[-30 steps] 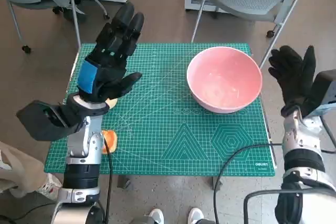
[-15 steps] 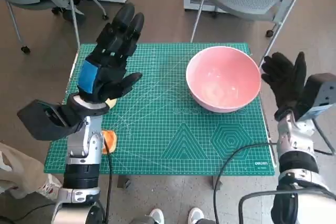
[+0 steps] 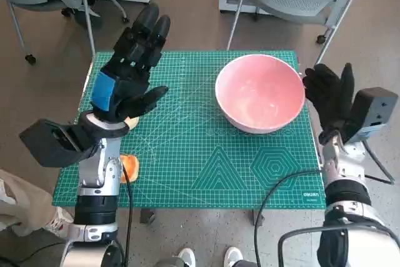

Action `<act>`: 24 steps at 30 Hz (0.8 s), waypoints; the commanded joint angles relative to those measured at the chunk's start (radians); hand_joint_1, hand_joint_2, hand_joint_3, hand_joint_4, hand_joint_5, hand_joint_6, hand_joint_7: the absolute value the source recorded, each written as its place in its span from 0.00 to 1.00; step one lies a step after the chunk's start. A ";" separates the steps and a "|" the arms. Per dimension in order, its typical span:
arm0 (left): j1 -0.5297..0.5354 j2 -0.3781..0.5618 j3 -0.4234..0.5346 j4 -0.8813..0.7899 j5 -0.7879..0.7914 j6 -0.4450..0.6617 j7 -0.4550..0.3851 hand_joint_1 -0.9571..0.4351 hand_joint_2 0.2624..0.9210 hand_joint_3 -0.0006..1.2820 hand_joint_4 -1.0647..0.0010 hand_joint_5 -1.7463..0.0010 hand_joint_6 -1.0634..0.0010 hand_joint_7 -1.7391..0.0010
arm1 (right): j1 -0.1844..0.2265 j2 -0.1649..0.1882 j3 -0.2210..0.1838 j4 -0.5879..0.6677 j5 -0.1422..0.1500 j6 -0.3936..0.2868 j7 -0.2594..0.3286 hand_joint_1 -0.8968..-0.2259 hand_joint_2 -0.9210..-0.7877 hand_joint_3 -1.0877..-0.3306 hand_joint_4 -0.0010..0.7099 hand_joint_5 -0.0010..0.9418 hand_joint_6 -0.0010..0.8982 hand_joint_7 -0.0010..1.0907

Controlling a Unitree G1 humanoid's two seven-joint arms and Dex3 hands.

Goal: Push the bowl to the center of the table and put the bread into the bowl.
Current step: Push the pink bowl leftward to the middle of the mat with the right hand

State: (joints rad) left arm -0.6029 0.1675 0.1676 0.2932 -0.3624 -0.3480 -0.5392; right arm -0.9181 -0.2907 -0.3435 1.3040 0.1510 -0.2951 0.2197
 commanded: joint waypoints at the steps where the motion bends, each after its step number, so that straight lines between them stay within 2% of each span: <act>1: 0.010 0.011 0.000 -0.016 0.003 0.005 0.003 0.23 1.00 0.14 0.96 1.00 0.82 0.98 | 0.035 0.025 0.023 0.015 -0.026 0.013 0.003 0.41 0.00 0.27 0.06 0.02 0.09 0.08; 5: 0.011 0.011 -0.003 -0.019 0.005 0.006 0.007 0.23 1.00 0.14 0.96 1.00 0.82 0.98 | 0.040 0.038 0.041 0.013 -0.039 -0.001 0.008 0.40 0.00 0.26 0.07 0.02 0.09 0.08; 10: 0.012 0.012 -0.004 -0.020 0.004 0.006 0.008 0.23 1.00 0.15 0.96 1.00 0.82 0.98 | 0.041 0.038 0.042 0.013 -0.041 -0.003 0.007 0.40 0.00 0.26 0.07 0.01 0.09 0.08; 13: 0.015 0.013 -0.003 -0.021 0.004 0.007 0.009 0.23 1.00 0.14 0.96 1.00 0.82 0.98 | 0.045 0.050 0.056 0.011 -0.056 -0.012 0.001 0.41 0.00 0.26 0.10 0.02 0.10 0.08; 18: 0.015 0.014 -0.004 -0.020 0.005 0.008 0.012 0.23 1.00 0.14 0.96 1.00 0.82 0.98 | 0.045 0.065 0.069 0.010 -0.063 -0.022 -0.011 0.41 0.00 0.26 0.13 0.03 0.14 0.09; 24: 0.013 0.012 -0.006 -0.020 0.004 0.012 0.014 0.23 1.00 0.15 0.96 1.00 0.82 0.98 | 0.046 0.077 0.089 0.009 -0.075 -0.039 -0.002 0.32 0.00 0.26 0.15 0.02 0.14 0.09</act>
State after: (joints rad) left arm -0.5985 0.1744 0.1650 0.2890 -0.3617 -0.3430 -0.5294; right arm -0.9008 -0.2279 -0.2652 1.3037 0.0915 -0.3357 0.2158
